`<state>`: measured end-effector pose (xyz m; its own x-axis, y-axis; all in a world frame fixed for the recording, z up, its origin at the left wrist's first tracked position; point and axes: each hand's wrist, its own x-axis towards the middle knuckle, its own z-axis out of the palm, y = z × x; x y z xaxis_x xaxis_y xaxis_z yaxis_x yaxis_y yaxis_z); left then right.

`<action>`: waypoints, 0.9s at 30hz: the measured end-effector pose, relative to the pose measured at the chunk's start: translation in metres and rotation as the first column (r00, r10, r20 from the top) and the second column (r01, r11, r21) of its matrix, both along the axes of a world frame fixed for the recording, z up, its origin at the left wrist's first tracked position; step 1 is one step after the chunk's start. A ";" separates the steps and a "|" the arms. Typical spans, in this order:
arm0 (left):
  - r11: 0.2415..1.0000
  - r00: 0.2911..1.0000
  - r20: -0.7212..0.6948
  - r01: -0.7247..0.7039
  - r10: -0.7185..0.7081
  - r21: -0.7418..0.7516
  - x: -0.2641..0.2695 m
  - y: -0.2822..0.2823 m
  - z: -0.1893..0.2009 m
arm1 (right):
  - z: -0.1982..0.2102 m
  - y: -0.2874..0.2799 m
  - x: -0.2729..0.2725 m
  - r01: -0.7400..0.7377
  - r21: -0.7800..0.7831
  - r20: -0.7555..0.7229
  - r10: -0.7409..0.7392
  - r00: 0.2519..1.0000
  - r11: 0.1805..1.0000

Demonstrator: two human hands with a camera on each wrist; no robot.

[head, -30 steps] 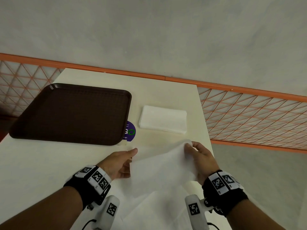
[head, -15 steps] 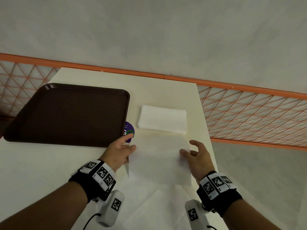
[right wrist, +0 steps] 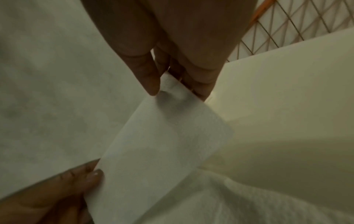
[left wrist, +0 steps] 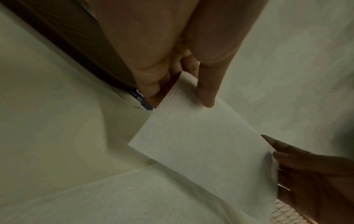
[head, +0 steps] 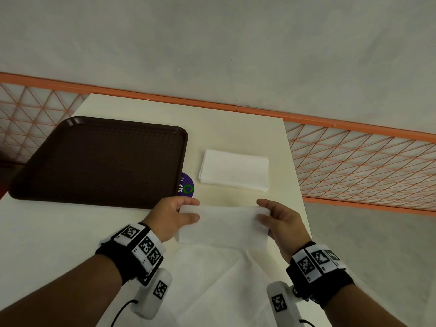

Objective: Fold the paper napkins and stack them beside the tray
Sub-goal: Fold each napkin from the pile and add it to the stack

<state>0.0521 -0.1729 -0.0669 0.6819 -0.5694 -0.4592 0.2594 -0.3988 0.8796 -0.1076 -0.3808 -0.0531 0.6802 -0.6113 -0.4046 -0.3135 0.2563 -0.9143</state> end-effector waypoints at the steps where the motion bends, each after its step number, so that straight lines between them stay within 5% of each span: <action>1: 1.000 1.000 0.017 -0.009 0.009 0.005 0.002 0.000 0.000 | 0.000 -0.001 -0.001 -0.032 -0.048 -0.012 0.031 0.999 0.998; 8: 0.997 0.977 0.212 -0.010 -0.006 0.076 0.007 0.000 0.000 | -0.002 -0.001 0.000 -0.154 -0.374 -0.173 0.095 0.980 0.915; 14: 0.988 0.884 0.466 -0.035 -0.040 0.151 0.004 -0.001 0.006 | 0.003 -0.006 0.000 -0.231 -0.501 -0.266 0.106 0.958 0.834; 17: 0.986 0.846 0.525 0.004 -0.091 0.166 0.002 0.000 0.010 | 0.006 -0.012 -0.001 -0.377 -0.599 -0.424 0.119 0.898 0.706; 23: 0.960 0.712 0.645 0.229 -0.278 0.161 -0.015 -0.017 0.031 | 0.013 0.009 0.011 -0.703 -0.645 -0.621 0.330 0.710 0.298; 25: 0.951 0.726 0.615 0.257 -0.307 0.171 -0.014 -0.019 0.036 | 0.015 0.015 0.017 -0.746 -0.622 -0.677 0.315 0.665 0.237; 27: 0.969 0.789 0.563 0.213 -0.247 0.127 -0.006 -0.015 0.036 | 0.020 0.010 0.015 -0.739 -0.621 -0.674 0.303 0.674 0.260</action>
